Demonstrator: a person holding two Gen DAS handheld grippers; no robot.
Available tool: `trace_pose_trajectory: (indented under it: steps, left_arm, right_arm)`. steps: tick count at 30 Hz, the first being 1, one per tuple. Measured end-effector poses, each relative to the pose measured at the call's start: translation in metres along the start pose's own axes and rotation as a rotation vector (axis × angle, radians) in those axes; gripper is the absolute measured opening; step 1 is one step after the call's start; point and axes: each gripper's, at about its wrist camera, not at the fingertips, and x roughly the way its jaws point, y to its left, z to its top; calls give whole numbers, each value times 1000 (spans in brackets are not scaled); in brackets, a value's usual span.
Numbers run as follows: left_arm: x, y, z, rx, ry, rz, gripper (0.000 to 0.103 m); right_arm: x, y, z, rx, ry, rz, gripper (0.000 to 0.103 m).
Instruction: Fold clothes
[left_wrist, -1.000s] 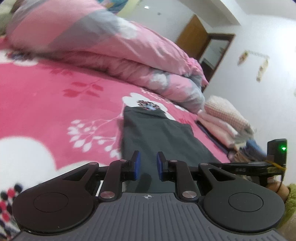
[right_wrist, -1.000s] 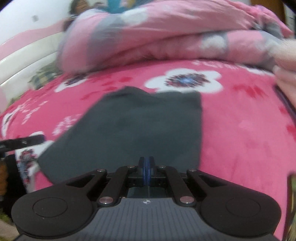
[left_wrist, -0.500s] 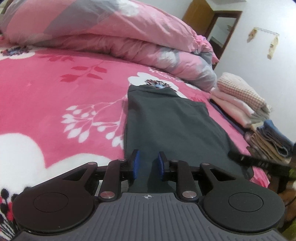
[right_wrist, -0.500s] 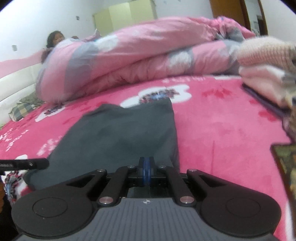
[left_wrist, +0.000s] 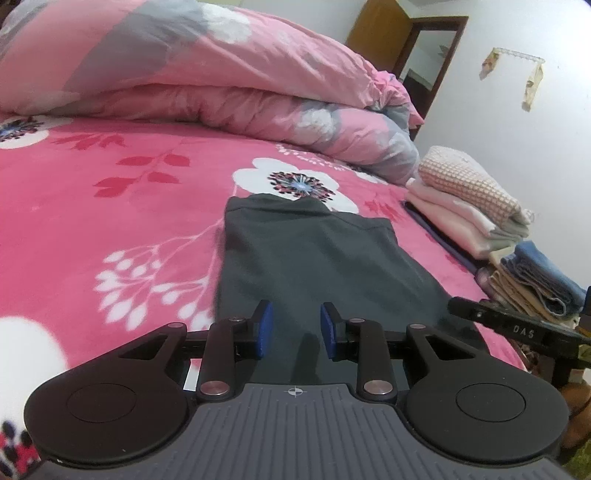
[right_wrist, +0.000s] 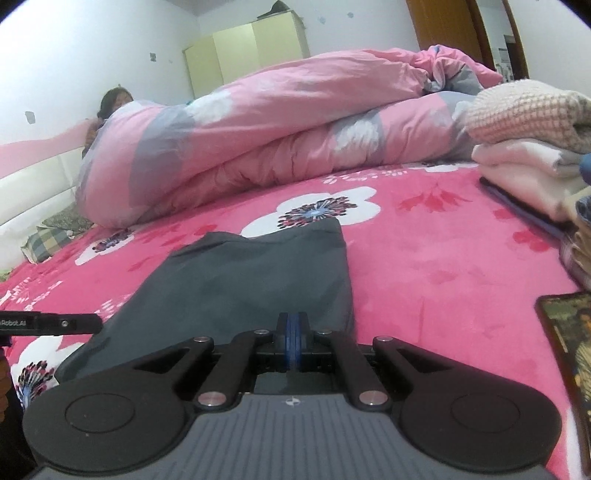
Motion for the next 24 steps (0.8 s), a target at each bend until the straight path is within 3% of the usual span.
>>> trace_pose_trajectory:
  steps: [8, 16, 24]
  left_arm:
    - [26, 9, 0, -30, 48, 28, 28]
    - [30, 20, -4, -77, 47, 16, 28]
    - [19, 16, 5, -58, 32, 26, 29]
  right_arm:
    - [29, -2, -9, -7, 73, -25, 2]
    - [33, -10, -18, 11, 64, -5, 1]
    - [33, -12, -19, 14, 59, 3, 1]
